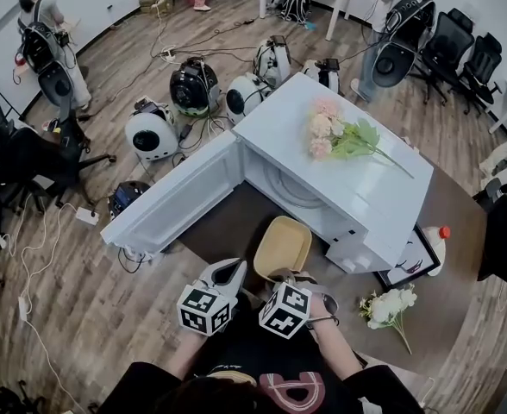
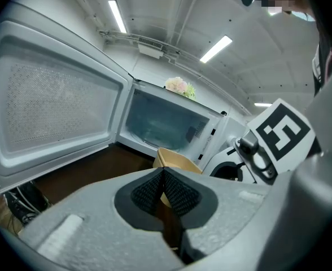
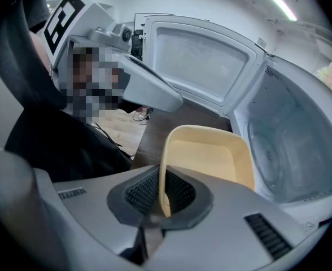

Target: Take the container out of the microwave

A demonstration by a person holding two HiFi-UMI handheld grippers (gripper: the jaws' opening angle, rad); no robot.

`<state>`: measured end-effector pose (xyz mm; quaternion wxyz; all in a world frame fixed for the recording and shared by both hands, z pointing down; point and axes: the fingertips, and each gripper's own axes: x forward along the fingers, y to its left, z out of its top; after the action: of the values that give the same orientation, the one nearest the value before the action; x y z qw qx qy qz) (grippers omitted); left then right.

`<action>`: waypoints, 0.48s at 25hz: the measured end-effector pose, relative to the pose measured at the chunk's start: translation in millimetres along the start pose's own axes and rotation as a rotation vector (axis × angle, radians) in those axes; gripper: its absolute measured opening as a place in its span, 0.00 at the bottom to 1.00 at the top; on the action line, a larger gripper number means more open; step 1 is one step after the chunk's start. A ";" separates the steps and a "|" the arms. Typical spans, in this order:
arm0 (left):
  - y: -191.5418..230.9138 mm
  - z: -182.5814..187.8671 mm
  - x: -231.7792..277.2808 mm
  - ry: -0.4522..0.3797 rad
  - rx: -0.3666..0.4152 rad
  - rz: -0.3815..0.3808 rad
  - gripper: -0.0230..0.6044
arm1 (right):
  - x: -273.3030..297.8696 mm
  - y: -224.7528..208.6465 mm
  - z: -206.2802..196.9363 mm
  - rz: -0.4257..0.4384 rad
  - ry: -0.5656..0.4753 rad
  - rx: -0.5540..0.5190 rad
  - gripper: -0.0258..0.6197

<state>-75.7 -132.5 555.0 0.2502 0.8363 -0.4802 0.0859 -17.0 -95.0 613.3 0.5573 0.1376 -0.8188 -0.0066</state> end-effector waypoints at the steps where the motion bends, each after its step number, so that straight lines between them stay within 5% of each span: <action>1: -0.9 -1.2 0.5 0.002 -0.001 0.002 0.05 | 0.9 0.8 -0.5 0.006 -0.004 0.006 0.08; 12: -6.0 -5.3 6.2 0.003 -0.013 0.005 0.05 | 0.3 1.2 -3.4 0.014 -0.021 0.015 0.07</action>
<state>-66.9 -132.1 559.8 0.2560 0.8335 -0.4822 0.0849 -14.2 -93.4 615.0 0.5475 0.1359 -0.8257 0.0018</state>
